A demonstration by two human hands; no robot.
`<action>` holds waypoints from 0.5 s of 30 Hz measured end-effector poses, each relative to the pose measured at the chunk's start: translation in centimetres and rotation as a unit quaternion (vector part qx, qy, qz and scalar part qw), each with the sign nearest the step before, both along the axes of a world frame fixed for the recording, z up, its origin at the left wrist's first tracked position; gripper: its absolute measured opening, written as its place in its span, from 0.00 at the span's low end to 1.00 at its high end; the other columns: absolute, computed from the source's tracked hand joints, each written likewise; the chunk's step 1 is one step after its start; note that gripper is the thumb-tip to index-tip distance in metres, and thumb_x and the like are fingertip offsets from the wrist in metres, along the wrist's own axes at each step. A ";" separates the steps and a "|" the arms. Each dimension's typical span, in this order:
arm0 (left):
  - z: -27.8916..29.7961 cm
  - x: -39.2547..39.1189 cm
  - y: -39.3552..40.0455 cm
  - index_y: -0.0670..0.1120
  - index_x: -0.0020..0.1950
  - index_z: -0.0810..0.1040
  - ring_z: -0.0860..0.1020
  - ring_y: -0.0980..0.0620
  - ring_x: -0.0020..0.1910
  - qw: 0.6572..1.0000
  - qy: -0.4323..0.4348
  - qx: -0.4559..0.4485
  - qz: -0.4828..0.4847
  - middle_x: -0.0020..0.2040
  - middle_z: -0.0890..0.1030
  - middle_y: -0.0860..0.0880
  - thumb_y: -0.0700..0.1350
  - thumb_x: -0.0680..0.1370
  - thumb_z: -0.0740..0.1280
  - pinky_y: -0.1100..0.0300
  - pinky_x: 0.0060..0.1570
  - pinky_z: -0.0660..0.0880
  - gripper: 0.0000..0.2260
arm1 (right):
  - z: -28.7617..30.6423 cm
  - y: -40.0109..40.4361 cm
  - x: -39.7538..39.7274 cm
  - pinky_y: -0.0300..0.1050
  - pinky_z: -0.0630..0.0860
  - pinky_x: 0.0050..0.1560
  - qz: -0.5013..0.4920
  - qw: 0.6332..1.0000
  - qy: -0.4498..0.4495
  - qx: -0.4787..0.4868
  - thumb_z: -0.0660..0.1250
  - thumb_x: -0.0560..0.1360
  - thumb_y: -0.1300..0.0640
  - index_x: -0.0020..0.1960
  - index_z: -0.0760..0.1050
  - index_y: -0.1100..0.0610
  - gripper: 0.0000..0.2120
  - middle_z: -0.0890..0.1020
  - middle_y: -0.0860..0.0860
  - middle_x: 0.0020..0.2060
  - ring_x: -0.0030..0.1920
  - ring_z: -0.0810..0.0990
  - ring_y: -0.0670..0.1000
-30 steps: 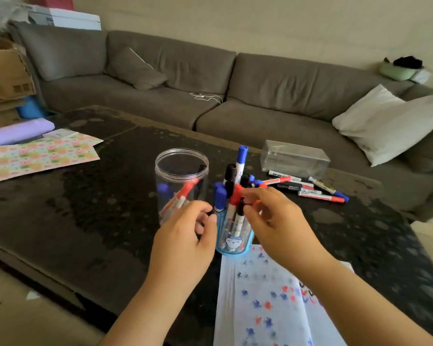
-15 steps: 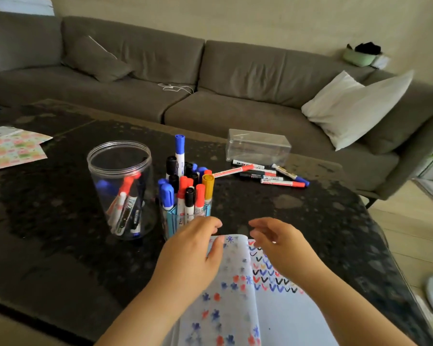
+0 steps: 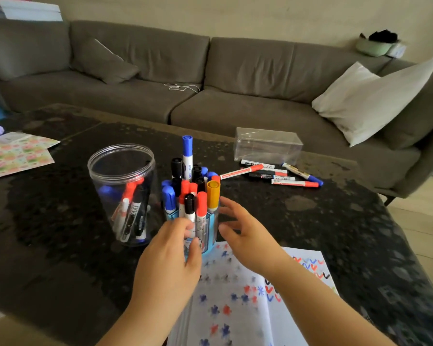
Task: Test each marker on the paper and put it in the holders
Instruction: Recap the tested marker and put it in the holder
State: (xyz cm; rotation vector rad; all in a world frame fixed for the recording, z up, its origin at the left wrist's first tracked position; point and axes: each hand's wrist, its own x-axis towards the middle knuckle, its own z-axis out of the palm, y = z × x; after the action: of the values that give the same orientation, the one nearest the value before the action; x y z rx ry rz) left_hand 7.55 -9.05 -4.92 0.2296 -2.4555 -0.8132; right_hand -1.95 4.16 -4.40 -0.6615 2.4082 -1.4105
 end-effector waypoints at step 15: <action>1.6 -8.0 9.6 0.56 0.65 0.67 0.71 0.63 0.56 0.985 -0.035 -0.036 -0.166 0.59 0.72 0.60 0.50 0.79 0.59 0.71 0.51 0.68 0.14 | -0.1 13.7 -9.2 0.41 0.69 0.62 -0.205 0.938 0.118 0.254 0.62 0.78 0.58 0.70 0.68 0.52 0.20 0.72 0.50 0.66 0.63 0.73 0.50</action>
State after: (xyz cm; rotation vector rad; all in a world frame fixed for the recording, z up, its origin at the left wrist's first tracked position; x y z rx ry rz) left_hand -0.47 0.59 -3.33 -0.1863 -2.6223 -0.8609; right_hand -11.17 17.82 -4.54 -0.2120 3.0611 -0.7820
